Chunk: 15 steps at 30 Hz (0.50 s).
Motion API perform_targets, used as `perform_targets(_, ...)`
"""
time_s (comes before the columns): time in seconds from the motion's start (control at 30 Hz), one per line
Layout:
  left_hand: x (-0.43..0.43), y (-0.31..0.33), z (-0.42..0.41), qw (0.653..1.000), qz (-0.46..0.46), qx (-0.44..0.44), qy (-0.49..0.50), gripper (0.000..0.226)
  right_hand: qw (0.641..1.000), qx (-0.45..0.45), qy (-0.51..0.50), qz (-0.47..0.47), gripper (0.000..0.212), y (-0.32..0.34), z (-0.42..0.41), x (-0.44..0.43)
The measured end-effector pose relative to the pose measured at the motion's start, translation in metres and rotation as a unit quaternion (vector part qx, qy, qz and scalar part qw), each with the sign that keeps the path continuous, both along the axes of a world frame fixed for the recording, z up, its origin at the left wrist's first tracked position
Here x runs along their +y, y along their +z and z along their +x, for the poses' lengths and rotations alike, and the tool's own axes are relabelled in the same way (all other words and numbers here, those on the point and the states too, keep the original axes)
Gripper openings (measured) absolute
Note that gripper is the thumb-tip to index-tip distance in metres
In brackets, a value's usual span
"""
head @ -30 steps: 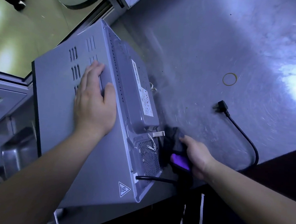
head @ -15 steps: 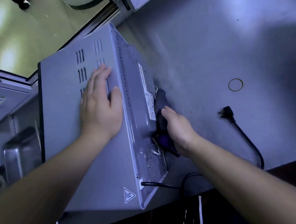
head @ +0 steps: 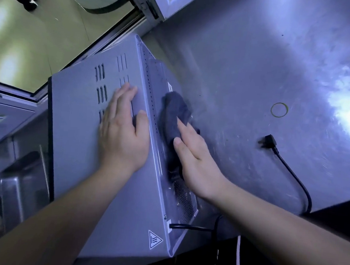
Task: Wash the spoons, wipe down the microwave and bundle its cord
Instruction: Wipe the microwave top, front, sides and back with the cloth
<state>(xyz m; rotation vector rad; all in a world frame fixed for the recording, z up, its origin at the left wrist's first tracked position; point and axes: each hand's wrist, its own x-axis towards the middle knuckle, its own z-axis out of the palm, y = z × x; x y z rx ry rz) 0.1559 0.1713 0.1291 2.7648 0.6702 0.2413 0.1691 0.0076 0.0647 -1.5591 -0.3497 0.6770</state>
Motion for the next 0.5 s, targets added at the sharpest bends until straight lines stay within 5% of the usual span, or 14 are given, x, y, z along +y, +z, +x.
perform_targets(0.27, -0.001, 0.0, 0.0, 1.0, 0.007, 0.007, 0.008, 0.06, 0.996, 0.077, -0.035, 0.03, 0.047, -0.024, 0.05, 0.034)
perform_targets(0.5, 0.001, 0.0, 0.0, 1.0, 0.007, 0.01, 0.004, 0.06, 0.979, 0.195, -0.044, -0.042, 0.047, -0.042, 0.044, 0.03)
